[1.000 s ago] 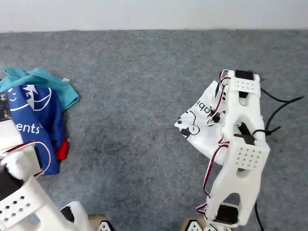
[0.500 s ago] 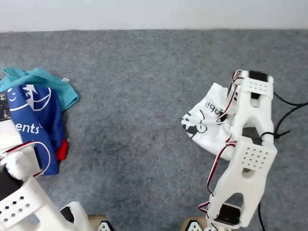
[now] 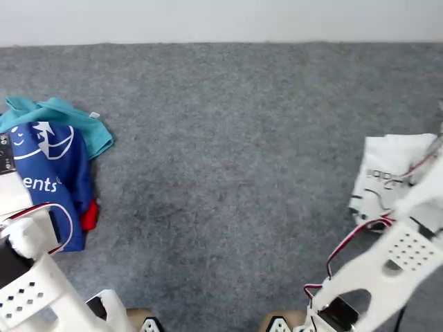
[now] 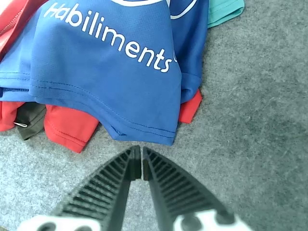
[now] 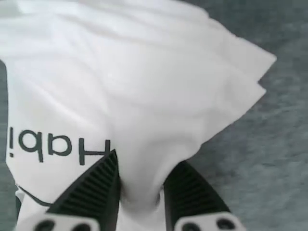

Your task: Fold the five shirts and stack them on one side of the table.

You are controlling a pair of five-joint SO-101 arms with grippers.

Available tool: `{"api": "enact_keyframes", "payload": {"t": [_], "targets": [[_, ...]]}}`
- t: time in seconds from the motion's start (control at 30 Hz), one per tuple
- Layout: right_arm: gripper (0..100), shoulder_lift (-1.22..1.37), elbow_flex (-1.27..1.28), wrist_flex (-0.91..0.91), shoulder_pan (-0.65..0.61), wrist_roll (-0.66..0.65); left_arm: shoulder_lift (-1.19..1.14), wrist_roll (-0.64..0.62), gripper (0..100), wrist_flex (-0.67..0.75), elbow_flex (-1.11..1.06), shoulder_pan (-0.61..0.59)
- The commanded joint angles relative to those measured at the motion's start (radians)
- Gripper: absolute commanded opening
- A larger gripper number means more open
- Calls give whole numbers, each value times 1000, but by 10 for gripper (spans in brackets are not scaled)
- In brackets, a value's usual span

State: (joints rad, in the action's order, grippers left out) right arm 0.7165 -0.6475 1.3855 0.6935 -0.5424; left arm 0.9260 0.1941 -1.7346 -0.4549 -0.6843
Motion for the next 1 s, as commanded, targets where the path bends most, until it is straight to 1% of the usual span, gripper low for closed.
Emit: {"api": "enact_keyframes", "payload": {"t": [0.0, 0.07, 0.13, 0.23, 0.3, 0.33, 0.43, 0.5, 0.57, 0.67, 0.7, 0.77, 0.87, 0.97], "targets": [[25, -73, -46, -53, 45, -64, 5, 8, 14, -11, 4, -2], [97, -77, -48, -27, 48, -63, 5, 8, 14, -11, 4, -2], [214, -88, -61, 38, 51, -57, 5, 8, 14, -11, 4, -2], [363, -113, -130, 151, 61, 32, 5, 8, 14, -14, 4, -2], [414, -130, -163, 206, 65, 71, 6, 6, 14, -15, 4, -2], [417, -134, -178, 231, 65, 72, 6, 6, 14, -15, 4, -2], [381, -150, -213, 308, 62, 74, 6, 6, 14, -15, 4, -2], [317, -153, -226, 377, 42, 64, 6, 6, 14, -17, 4, 0], [218, -153, -222, 414, 19, 17, 6, 6, 14, -17, 4, 0], [23, -150, -207, 410, 12, -11, 6, 5, 14, -17, 4, 0], [0, -145, -206, 410, 13, -9, 8, 3, 14, -17, 4, 0], [46, -148, -163, 412, 15, 6, 8, 3, 14, -17, 4, 0], [5, -150, -51, 412, -16, 23, 8, 2, 14, -17, 4, 0], [9, -162, 89, 412, -47, 23, 8, 2, 14, -17, 4, 0]]}}
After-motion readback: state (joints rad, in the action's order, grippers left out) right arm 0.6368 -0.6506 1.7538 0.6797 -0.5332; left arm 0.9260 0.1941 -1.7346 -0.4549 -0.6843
